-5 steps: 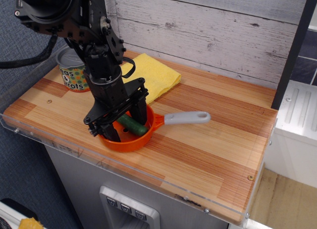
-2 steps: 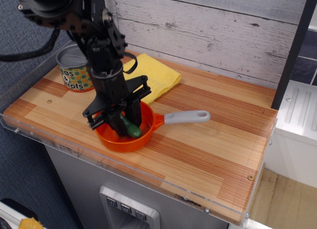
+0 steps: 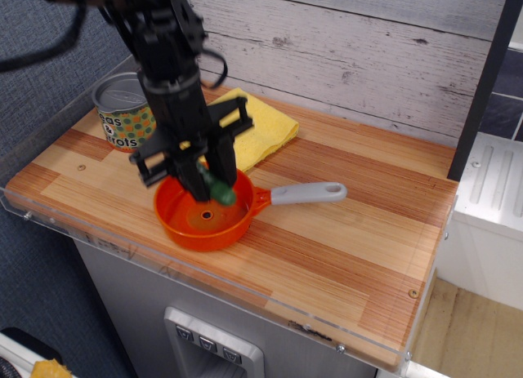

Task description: Put the pickle on the towel

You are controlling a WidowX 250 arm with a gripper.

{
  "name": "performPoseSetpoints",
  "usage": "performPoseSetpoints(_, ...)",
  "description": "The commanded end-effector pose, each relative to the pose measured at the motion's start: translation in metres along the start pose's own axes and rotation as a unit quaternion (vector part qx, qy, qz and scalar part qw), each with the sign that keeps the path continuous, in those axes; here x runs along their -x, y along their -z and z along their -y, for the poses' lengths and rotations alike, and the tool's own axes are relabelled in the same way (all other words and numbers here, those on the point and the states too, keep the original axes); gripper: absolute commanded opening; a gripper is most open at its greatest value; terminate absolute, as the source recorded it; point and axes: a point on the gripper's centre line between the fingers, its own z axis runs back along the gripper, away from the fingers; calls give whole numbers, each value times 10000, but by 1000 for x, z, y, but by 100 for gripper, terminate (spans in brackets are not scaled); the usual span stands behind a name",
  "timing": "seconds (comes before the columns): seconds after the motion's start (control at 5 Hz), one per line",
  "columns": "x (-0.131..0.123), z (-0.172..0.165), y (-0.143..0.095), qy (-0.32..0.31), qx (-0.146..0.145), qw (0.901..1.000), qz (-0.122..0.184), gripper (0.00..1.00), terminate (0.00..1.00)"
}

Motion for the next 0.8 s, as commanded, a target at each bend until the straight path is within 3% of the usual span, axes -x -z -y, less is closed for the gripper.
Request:
performPoseSetpoints(0.0, -27, 29, -26, 497, 283, 9980, 254, 0, 0)
performPoseSetpoints(0.2, -47, 43, -19, 760, 112, 9969, 184, 0, 0)
performPoseSetpoints(0.4, -66, 63, -9, 1647, 71, 9857, 338, 0, 0)
performPoseSetpoints(0.6, -80, 74, 5, 2207, -101, 9751, 202, 0, 0)
